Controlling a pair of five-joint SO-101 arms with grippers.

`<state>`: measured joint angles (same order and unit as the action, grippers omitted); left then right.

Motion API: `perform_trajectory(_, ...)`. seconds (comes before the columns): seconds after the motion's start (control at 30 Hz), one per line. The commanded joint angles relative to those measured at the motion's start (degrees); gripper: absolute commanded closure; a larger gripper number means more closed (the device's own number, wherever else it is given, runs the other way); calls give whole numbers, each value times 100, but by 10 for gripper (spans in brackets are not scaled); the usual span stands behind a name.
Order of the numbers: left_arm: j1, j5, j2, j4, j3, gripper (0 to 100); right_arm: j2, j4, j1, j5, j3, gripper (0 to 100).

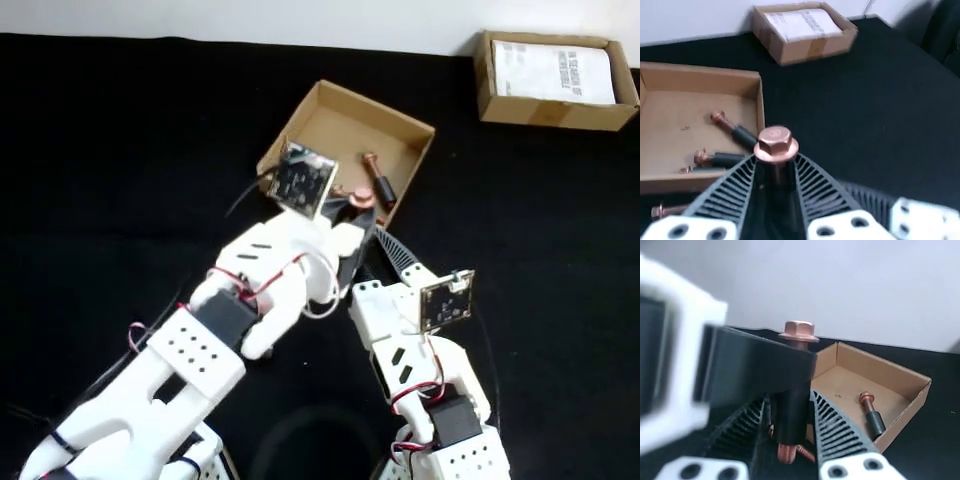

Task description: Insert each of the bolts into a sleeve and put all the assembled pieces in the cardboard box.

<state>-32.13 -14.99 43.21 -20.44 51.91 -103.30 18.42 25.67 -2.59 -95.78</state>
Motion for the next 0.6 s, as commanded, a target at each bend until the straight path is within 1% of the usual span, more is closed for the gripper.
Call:
perform_trajectory(0.0,127,-44,418,62,321,992,-57,-110,-101,18,-558,992)
perform_trajectory(0.07,233,-44,602,-334,374,979,-57,-110,-101,18,-558,992)
perform_trajectory(0.2,312,-44,813,-1574,145,841,-57,-110,-101,18,-558,992)
perform_trajectory(0.27,312,-44,875,-2136,-22,804,-57,-110,-101,18,-558,992)
perform_trajectory(0.33,312,-44,901,-2488,-198,806,-48,-110,-101,18,-558,992)
perform_trajectory(0.47,312,-18,1024,-2910,-505,807,4,-75,-127,18,-391,992)
perform_trajectory(0.57,312,413,1262,-3358,-787,808,13,145,-268,18,4,992)
